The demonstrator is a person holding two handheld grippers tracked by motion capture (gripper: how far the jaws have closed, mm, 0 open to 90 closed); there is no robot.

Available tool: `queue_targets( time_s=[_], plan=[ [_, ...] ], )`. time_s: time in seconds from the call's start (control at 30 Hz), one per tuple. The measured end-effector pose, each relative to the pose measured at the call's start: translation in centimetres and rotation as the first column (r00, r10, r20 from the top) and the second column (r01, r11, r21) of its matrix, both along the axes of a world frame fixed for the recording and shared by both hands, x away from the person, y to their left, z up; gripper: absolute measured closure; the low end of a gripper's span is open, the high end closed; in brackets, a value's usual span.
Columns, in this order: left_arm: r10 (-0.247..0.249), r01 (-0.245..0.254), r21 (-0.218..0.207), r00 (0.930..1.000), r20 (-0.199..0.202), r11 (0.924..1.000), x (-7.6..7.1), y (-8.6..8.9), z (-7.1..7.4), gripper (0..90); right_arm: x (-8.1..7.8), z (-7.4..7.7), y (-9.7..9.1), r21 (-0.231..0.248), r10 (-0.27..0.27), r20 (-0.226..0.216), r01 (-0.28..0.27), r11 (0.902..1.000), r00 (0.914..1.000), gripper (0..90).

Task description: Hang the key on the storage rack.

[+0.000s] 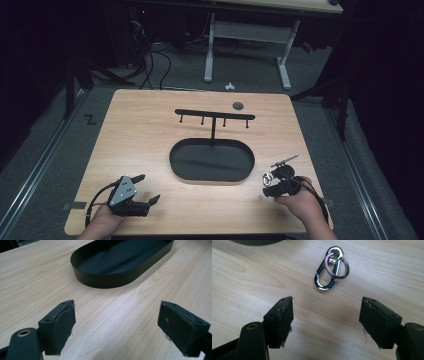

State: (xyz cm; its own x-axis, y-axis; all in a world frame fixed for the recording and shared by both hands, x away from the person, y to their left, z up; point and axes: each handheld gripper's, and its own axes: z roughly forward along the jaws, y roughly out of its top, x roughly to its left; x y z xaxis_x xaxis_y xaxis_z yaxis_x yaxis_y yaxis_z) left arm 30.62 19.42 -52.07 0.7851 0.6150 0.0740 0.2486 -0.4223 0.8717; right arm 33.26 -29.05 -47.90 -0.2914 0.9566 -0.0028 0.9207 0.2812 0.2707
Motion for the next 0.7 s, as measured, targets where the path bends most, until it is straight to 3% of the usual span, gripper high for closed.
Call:
queue_targets(
  time_s=[0.33, 0.47, 0.63, 0.7],
  plan=[
    [0.003, -0.003, 0.003, 1.0, -0.002, 1.0, 0.0, -0.1, 0.0, 15.2, 1.8, 0.7, 0.2, -0.018, 0.021, -0.012, -0.021, 0.9996, 0.9997, 26.0],
    [0.003, -0.003, 0.003, 1.0, -0.001, 1.0, 0.0, -0.1, 0.0, 15.2, 2.3, 0.6, 0.3, -0.028, 0.025, -0.011, -0.025, 0.9993, 0.9996, 29.5],
    [0.003, -0.003, 0.0, 1.0, -0.002, 1.0, 0.0, -0.1, 0.0, 15.2, 3.2, 0.2, 0.5, -0.055, 0.035, -0.008, -0.036, 0.9978, 0.9993, 43.4],
    [0.002, -0.002, 0.0, 1.0, -0.003, 1.0, 0.0, 0.0, 0.0, 15.2, 3.4, 0.2, 0.5, -0.059, 0.032, -0.008, -0.032, 0.9977, 0.9995, 45.1]
  ],
)
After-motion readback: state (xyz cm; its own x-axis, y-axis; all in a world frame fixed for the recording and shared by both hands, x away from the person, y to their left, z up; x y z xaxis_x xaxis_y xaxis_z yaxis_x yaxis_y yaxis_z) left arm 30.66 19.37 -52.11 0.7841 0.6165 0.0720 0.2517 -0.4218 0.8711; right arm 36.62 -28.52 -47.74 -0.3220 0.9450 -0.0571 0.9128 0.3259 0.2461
